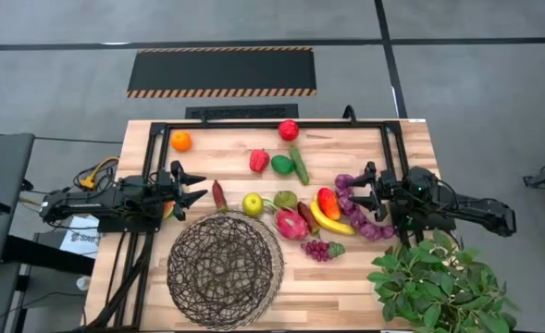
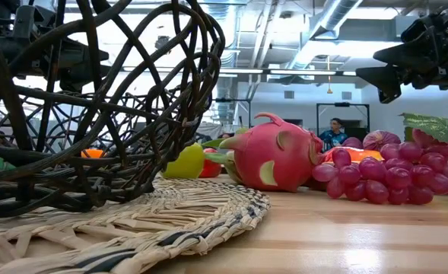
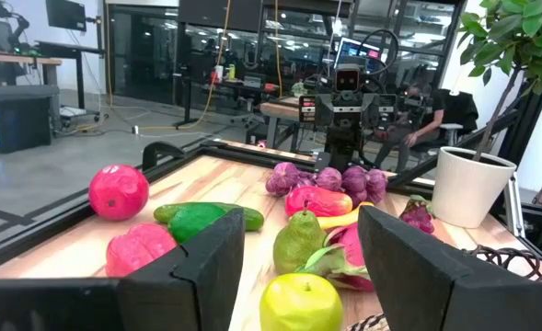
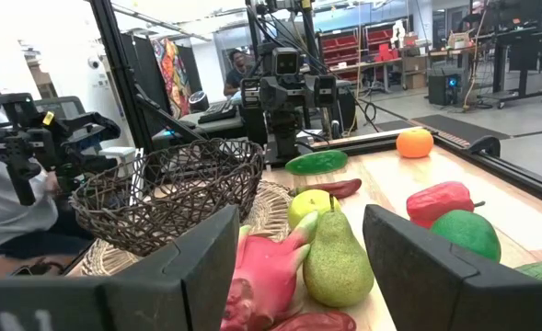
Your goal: Build produce basket
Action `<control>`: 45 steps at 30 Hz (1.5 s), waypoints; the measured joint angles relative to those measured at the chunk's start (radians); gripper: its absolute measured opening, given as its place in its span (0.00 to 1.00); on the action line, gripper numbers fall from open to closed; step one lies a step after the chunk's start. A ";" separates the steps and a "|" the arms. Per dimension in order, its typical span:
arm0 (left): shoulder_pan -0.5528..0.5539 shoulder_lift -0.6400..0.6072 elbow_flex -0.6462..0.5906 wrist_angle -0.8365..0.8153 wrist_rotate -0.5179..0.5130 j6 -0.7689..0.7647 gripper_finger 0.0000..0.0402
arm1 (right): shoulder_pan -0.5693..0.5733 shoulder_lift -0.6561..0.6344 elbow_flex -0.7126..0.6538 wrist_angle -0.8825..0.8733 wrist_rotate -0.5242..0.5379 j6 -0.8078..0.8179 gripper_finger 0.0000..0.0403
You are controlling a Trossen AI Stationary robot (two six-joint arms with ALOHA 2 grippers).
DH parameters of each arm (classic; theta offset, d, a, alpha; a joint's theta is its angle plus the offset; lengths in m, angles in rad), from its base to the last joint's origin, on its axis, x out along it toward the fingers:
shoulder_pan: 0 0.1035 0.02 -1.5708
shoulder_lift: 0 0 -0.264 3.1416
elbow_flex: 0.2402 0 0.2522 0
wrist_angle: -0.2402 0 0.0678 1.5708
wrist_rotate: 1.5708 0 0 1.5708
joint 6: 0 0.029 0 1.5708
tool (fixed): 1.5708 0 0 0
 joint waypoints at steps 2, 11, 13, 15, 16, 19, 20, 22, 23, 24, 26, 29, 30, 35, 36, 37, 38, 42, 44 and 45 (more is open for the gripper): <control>0.000 0.000 0.000 0.000 0.000 0.000 0.50 | 0.000 0.000 0.000 0.000 0.000 0.000 0.63; 0.000 0.000 0.000 0.000 0.000 0.000 0.50 | 0.000 0.000 0.000 0.000 0.000 0.000 0.63; 0.000 0.000 0.000 0.000 0.000 0.000 0.50 | 0.000 0.000 0.000 0.000 0.000 0.000 0.63; 0.000 0.000 0.000 0.000 0.000 0.000 0.50 | 0.000 0.000 0.000 0.000 0.000 0.000 0.63; 0.000 0.000 0.000 0.000 0.000 0.000 0.50 | 0.000 0.000 0.000 0.000 0.000 0.000 0.63; 0.000 0.000 0.000 0.000 0.000 0.000 0.50 | 0.000 0.000 0.000 0.000 0.000 0.000 0.63; 0.000 0.000 0.000 0.000 0.000 0.000 0.50 | 0.000 0.000 0.000 0.000 0.000 0.000 0.63; 0.000 0.000 0.000 0.000 0.000 0.000 0.50 | 0.000 0.000 0.000 0.000 0.000 0.000 0.63; 0.000 0.000 0.000 0.000 0.000 0.000 0.50 | 0.000 0.000 0.000 0.000 0.000 0.000 0.63; 0.000 0.000 0.000 0.000 0.000 0.000 0.50 | 0.000 0.000 0.000 0.000 0.000 0.000 0.63; 0.000 0.000 0.000 0.000 0.000 0.000 0.50 | 0.000 0.000 0.000 0.000 0.000 0.000 0.63; 0.000 0.000 0.000 0.000 0.000 0.000 0.50 | 0.000 0.000 0.000 0.000 0.000 0.000 0.63; 0.000 0.000 0.000 0.001 0.000 -0.002 0.50 | 0.000 0.000 0.000 0.000 0.000 0.000 0.63; 0.000 0.000 0.000 0.007 0.000 -0.064 0.50 | 0.000 0.000 0.000 0.000 0.001 -0.048 0.63; 0.000 0.000 0.000 0.003 0.000 -0.094 0.50 | -0.001 0.000 0.000 0.000 0.001 -0.098 0.63; 0.000 0.000 0.000 0.001 0.000 -0.120 0.50 | -0.002 0.000 0.000 0.000 0.003 -0.148 0.63; 0.000 0.000 0.000 0.001 -0.001 -0.136 0.50 | -0.002 0.000 0.000 0.000 0.004 -0.188 0.63; 0.000 0.000 0.000 0.010 -0.046 -0.142 0.50 | -0.002 0.000 0.000 0.000 0.005 -0.271 0.63; 0.000 0.000 0.000 0.012 -0.055 -0.142 0.50 | -0.002 0.000 0.000 0.000 0.005 -0.294 0.63; 0.000 0.000 0.000 0.012 -0.055 -0.141 0.50 | -0.002 0.000 0.000 0.000 0.005 -0.294 0.63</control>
